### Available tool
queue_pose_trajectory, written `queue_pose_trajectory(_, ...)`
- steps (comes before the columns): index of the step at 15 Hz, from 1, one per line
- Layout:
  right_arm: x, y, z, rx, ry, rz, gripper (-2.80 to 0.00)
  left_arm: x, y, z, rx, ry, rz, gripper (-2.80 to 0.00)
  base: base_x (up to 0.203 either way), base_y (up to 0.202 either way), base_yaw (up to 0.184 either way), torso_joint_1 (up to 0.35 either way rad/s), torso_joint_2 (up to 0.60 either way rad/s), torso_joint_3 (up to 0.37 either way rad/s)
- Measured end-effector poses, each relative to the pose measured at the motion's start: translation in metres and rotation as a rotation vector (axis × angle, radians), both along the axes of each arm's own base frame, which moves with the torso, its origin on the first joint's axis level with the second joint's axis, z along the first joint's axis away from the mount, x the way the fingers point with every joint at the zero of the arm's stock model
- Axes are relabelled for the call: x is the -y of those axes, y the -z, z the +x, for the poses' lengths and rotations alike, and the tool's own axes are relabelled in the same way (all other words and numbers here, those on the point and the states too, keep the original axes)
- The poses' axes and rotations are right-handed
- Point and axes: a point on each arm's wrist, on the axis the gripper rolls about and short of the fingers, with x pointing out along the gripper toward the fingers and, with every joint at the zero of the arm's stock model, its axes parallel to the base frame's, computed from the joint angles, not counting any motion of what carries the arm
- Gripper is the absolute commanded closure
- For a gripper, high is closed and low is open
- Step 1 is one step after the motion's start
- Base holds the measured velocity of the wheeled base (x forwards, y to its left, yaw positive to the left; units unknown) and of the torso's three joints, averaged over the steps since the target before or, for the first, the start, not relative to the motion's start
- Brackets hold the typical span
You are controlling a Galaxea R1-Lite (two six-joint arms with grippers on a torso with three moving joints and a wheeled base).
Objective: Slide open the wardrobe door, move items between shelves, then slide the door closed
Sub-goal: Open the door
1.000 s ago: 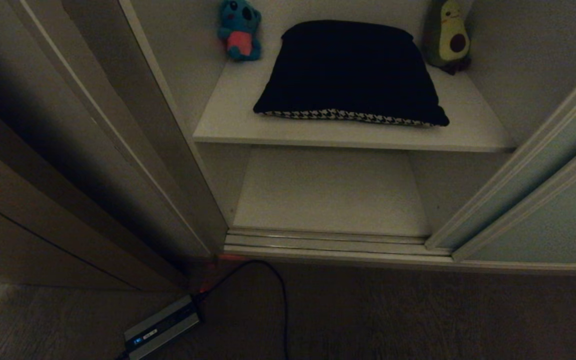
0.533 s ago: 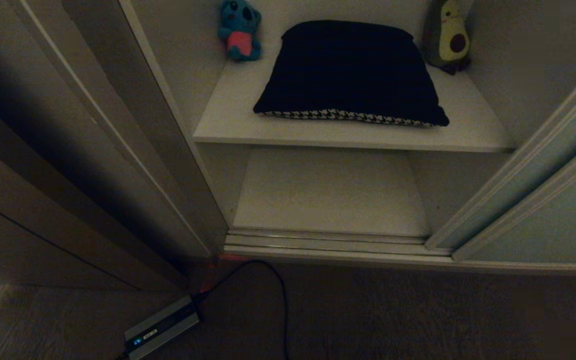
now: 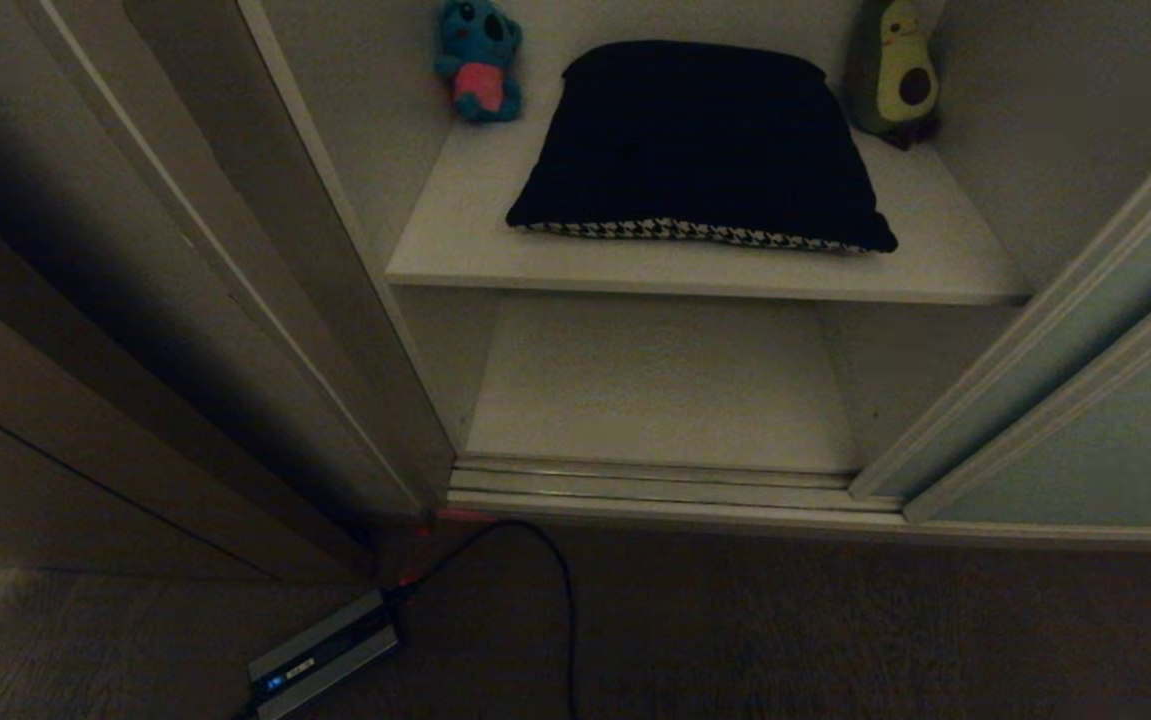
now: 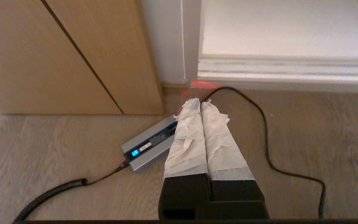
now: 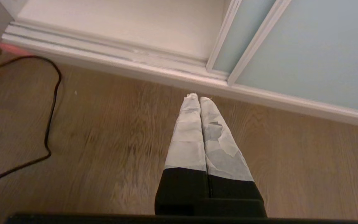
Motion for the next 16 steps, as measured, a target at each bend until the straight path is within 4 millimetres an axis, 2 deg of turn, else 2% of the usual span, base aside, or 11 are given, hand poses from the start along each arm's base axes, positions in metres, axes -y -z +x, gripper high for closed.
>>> queue_pose_trajectory(2,0.0,-0.001,0.001,-0.014,0.003,0.002,0.0,0.0,-0.005,-0.002,0.003,0.001,0.011,0.0,0.0,0.0,0.0,0.0,0.0,0.0)
queue_pose_trajectory(4,0.0,-0.017,-0.002,-0.005,0.014,0.003,0.0,0.0,-0.025,-0.007,0.034,0.004,0.013,0.0,0.0,0.0,0.0,0.0,0.0,0.0)
queue_pose_trajectory(7,0.001,-0.091,-0.01,0.093,0.017,0.046,0.0,0.0,-0.057,-0.013,0.058,0.022,0.048,0.0,0.0,0.0,0.0,0.0,0.0,0.0)
queue_pose_trajectory(9,0.0,-0.137,-0.011,0.111,-0.005,0.049,0.0,0.001,-0.083,-0.01,0.063,0.028,0.096,0.0,0.0,0.0,0.0,0.0,0.0,0.0)
queue_pose_trajectory(12,-0.001,-0.18,0.003,0.083,-0.051,0.058,0.0,0.002,-0.137,0.008,0.062,0.067,0.111,0.0,0.0,0.0,0.0,0.0,0.0,0.0)
queue_pose_trajectory(16,-0.003,-0.227,0.035,0.05,-0.15,0.156,0.0,0.004,-0.218,0.065,0.081,0.133,0.068,0.0,0.0,0.0,0.0,0.0,0.0,0.0)
